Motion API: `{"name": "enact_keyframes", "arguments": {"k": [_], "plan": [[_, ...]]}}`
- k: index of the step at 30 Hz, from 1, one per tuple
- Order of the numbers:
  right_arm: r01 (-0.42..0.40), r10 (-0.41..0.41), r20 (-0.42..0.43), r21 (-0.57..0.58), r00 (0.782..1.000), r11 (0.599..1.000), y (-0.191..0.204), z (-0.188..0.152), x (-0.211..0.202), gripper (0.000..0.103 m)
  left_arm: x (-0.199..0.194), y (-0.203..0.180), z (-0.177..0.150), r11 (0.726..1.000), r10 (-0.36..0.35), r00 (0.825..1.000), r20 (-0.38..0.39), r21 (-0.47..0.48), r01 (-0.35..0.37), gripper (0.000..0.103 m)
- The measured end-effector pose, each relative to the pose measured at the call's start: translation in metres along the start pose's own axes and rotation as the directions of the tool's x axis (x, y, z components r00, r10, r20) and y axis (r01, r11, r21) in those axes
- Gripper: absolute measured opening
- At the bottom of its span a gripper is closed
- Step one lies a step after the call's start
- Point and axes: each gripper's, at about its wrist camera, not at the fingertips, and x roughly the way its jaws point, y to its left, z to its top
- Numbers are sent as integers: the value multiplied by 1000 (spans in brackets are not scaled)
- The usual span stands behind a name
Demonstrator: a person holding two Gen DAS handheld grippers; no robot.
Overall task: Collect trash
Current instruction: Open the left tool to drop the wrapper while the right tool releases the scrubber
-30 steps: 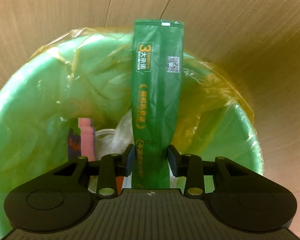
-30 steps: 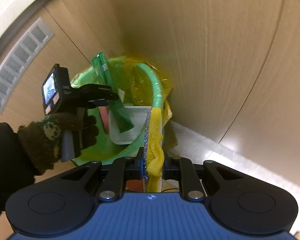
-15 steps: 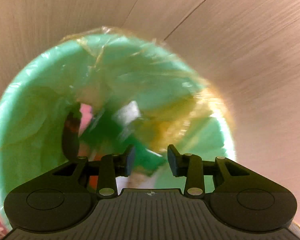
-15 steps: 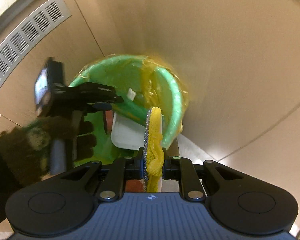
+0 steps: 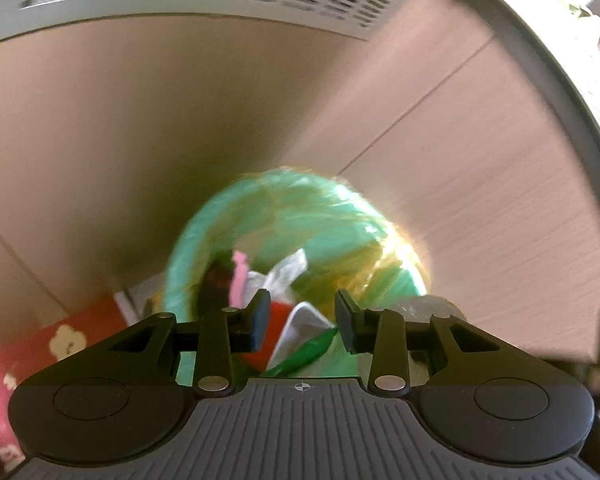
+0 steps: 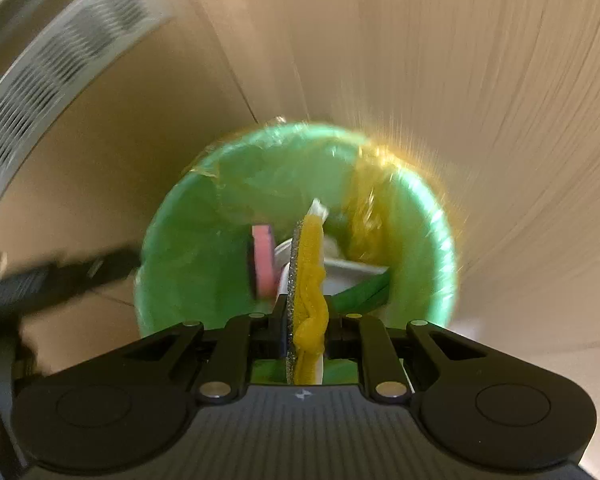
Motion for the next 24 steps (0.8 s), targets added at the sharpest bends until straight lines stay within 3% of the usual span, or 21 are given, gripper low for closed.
{"name": "enact_keyframes", "arguments": {"k": [3, 7, 9, 12, 14, 18, 21, 24], "plan": [[-39, 51, -55, 187, 997, 982, -17, 14, 32, 15, -6, 7, -2, 1000, 5, 1000, -4, -14, -5, 39], [-66, 106, -62, 454, 992, 888, -38, 20, 76, 15, -4, 17, -7, 999, 7, 1000, -19, -36, -7, 39], [-1, 55, -89, 518, 995, 855, -38, 17, 100, 15, -3, 21, -11, 999, 7, 999, -32, -35, -8, 39], [129, -75, -126, 506, 989, 853, -33, 11, 126, 15, -2, 23, -15, 1000, 17, 999, -49, -7, -17, 39], [168, -114, -138, 492, 984, 854, -29, 5, 138, 15, -3, 24, -17, 999, 26, 998, -53, 21, -25, 39], [103, -50, -127, 457, 991, 883, -24, 3, 145, 19, 0, 27, -17, 999, 36, 998, -60, 40, -34, 39], [64, -32, -81, 423, 996, 904, -15, 5, 129, 32, 1, 29, -14, 999, 35, 997, -72, 40, -33, 39], [49, -42, -27, 388, 999, 920, -8, 7, 108, 35, -1, 27, -10, 998, 34, 996, -84, 52, -30, 39]]}}
